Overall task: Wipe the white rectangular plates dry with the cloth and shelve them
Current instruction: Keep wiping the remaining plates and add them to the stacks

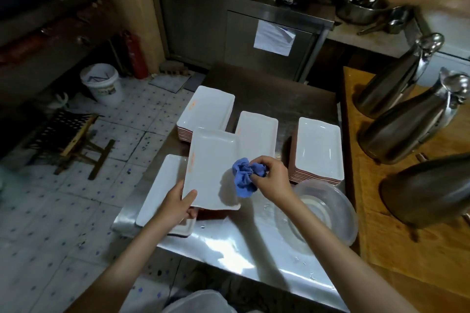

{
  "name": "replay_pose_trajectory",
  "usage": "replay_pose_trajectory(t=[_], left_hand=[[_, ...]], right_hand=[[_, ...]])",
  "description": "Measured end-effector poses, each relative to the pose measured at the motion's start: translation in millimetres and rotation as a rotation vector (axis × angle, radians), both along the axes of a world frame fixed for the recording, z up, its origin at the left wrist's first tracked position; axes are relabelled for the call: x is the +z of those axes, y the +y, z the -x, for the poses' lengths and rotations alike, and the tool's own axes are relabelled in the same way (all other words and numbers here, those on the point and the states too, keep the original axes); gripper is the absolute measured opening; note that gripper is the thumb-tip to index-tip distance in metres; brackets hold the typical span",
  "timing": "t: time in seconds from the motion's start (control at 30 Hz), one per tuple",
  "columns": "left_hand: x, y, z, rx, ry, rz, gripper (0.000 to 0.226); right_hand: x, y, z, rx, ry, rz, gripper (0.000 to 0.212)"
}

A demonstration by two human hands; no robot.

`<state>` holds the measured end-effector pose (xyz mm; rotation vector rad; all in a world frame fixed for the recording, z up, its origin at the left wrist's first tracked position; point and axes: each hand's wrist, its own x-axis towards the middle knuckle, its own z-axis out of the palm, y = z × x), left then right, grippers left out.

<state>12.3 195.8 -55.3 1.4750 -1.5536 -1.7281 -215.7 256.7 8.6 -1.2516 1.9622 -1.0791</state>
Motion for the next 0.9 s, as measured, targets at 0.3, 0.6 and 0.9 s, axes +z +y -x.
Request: replay_pose_trajectory(t=[0.3, 0.6, 0.9], left_hand=[[-11.8, 2.6, -55.8, 0.105, -0.109, 0.001, 0.018], [-31.8, 0.1, -83.3, 0.132, -0.168, -0.098, 0.02], [-28.8, -0.1, -92.3, 0.051, -0.312, 0.011, 0.039]], right_hand=[[-21.2, -21.9, -26.7, 0.049, -0.012, -0.066, 0.02], [-31.6, -32.8, -38.2, 0.059, 0.011, -0.111, 0.019], [-35.2, -33.2, -42.6, 0.066, 0.037, -0.133, 0.023]])
